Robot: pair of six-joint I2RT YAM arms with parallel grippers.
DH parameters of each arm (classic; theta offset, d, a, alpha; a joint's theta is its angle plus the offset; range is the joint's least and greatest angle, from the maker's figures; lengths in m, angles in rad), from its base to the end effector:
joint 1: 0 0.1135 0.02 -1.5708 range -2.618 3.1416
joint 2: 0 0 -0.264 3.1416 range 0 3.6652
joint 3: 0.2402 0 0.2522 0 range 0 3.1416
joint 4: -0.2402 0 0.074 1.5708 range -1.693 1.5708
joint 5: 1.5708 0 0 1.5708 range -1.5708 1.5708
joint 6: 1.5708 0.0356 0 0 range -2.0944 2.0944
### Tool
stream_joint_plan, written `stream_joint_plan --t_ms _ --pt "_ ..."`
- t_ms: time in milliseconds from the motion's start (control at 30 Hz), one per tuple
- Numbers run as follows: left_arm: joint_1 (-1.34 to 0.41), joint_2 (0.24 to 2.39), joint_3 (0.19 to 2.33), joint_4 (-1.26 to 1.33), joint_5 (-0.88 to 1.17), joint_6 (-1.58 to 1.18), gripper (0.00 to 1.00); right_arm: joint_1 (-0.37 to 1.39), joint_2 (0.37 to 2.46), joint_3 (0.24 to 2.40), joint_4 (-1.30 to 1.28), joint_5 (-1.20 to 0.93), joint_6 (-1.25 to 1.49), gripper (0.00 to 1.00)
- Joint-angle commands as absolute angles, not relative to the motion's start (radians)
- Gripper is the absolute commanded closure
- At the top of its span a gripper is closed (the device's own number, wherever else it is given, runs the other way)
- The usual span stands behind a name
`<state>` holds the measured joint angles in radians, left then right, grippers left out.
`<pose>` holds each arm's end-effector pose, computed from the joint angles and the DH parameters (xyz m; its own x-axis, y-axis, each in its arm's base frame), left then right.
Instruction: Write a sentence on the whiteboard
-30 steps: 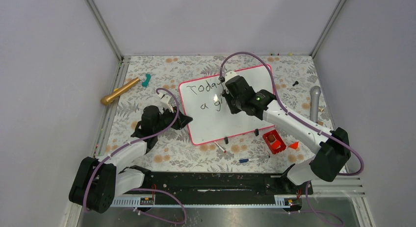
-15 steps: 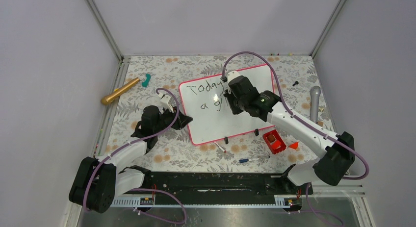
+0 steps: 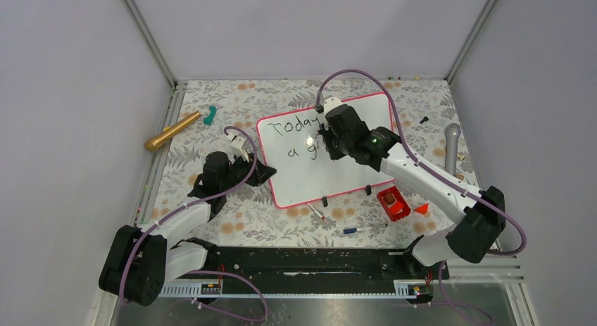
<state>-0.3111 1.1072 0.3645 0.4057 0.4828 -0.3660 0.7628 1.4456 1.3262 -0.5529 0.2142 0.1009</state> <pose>0.2068 -0.0839 0.1933 -0.5402 -0.1592 -0.8263 0.5300 0.6983 -0.4811 0.2384 0.2174 0.3381 -0.5038 -0.3454 -0.7917 -0.5067 0.8605 -0.0529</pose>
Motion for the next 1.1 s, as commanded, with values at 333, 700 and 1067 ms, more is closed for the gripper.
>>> stream_joint_plan --t_ms 333,700,1067 --pt "-0.310 1.102 0.379 0.423 0.430 -0.309 0.87 0.754 1.491 1.388 -0.509 0.245 0.083 1.00" --pt "-0.309 1.100 0.379 0.422 0.429 -0.308 0.87 0.755 1.504 1.387 -0.510 0.298 0.082 1.00" --pt "-0.310 1.101 0.378 0.422 0.429 -0.308 0.87 0.754 1.488 1.381 -0.522 0.360 0.072 1.00"
